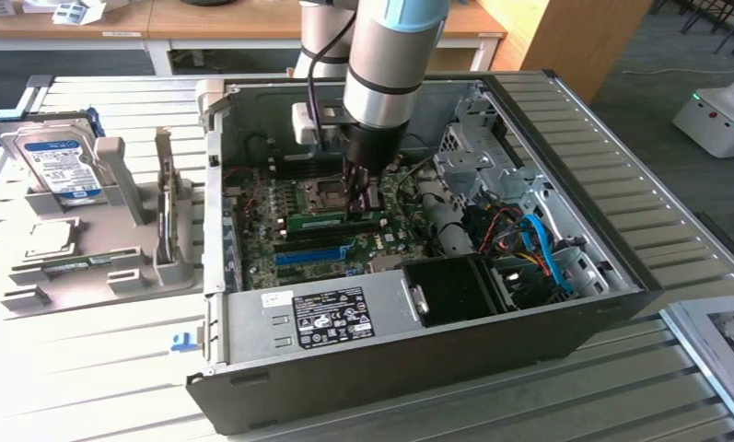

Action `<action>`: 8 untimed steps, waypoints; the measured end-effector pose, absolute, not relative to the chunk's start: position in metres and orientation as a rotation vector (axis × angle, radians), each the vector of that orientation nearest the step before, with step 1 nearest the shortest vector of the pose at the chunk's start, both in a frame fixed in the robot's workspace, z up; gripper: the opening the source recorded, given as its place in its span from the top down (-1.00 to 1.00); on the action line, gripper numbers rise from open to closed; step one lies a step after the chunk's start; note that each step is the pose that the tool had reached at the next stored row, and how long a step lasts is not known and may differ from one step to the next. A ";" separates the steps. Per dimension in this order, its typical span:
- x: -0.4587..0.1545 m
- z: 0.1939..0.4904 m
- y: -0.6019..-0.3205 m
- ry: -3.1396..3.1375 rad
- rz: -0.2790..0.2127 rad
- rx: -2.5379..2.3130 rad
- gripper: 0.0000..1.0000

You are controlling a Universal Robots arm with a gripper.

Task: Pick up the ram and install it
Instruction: 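Insert the ram into the slot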

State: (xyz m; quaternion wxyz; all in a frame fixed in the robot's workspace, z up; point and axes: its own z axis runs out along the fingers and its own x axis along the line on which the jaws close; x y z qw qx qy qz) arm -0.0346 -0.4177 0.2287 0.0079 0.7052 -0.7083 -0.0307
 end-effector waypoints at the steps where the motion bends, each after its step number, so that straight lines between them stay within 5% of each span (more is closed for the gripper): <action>1: -0.035 0.229 -0.418 -2.216 -0.096 2.203 0.76; 8: -0.035 0.228 -0.418 -2.225 -0.096 2.194 0.76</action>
